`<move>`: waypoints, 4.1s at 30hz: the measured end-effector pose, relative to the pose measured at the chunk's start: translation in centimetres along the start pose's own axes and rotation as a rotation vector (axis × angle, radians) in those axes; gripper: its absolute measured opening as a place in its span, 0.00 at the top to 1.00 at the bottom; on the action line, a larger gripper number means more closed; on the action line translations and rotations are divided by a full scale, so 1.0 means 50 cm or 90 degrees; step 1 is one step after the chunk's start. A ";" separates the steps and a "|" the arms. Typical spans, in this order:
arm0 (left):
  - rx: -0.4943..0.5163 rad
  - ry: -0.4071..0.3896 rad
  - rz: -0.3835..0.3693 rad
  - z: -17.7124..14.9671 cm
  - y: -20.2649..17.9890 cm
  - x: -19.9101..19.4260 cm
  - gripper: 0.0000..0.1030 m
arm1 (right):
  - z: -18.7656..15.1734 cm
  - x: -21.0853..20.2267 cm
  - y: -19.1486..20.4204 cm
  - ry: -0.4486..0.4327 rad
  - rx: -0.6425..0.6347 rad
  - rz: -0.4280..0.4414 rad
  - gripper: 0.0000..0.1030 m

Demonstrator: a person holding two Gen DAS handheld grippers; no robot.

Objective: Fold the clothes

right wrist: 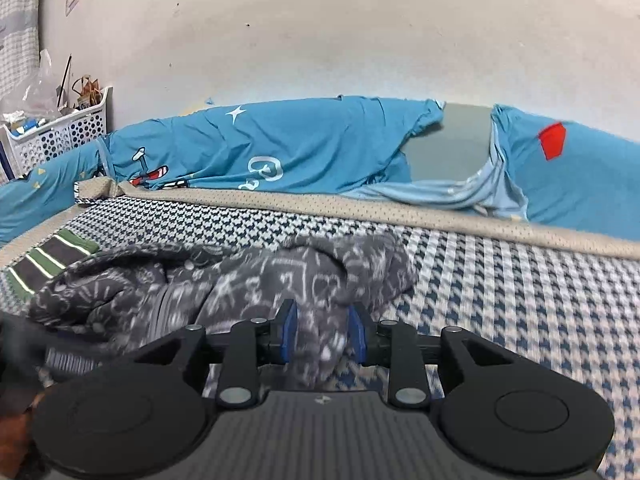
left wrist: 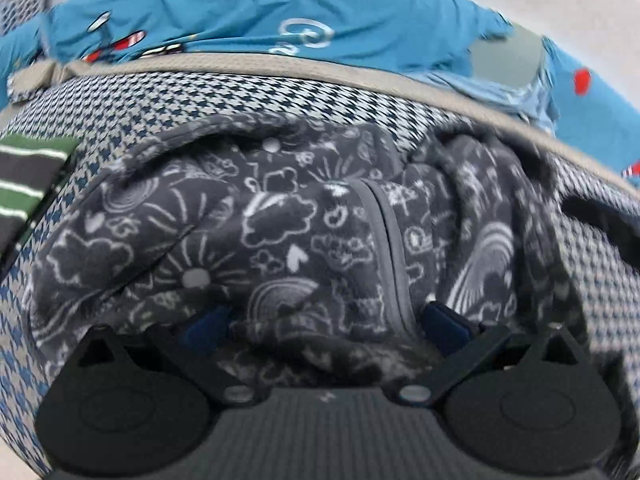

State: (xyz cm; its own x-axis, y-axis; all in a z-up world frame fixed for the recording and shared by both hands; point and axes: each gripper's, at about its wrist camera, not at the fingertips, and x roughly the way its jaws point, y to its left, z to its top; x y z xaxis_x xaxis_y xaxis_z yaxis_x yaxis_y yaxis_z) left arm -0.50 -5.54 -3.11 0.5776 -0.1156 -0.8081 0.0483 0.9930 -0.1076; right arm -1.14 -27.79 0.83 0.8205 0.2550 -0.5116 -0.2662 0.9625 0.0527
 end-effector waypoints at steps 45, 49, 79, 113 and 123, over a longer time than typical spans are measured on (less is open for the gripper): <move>0.017 -0.060 -0.043 0.001 -0.031 -0.024 0.00 | 0.091 0.082 -0.078 -0.118 -0.025 -0.155 0.94; 0.015 -0.093 -0.058 0.010 -0.045 -0.036 0.00 | 0.095 0.034 -0.130 -0.144 0.025 -0.208 0.94; 0.141 -0.028 -0.112 -0.049 -0.138 0.034 0.00 | -0.092 -0.079 -0.398 0.079 0.192 -0.294 0.60; 0.298 -0.021 -0.126 -0.140 -0.130 0.017 0.00 | -0.023 0.019 -0.224 0.063 0.075 -0.064 0.42; 0.285 -0.020 -0.133 -0.129 -0.131 0.012 0.00 | -0.018 0.163 -0.137 0.135 -0.020 -0.018 0.36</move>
State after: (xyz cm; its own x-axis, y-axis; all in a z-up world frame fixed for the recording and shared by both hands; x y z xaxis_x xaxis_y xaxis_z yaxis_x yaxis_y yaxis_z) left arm -5.71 -12.25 -6.62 0.5420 -0.3186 -0.7777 0.5069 0.8620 0.0001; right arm 6.92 -32.42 -4.50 0.7043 0.1993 -0.6814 -0.2626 0.9649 0.0109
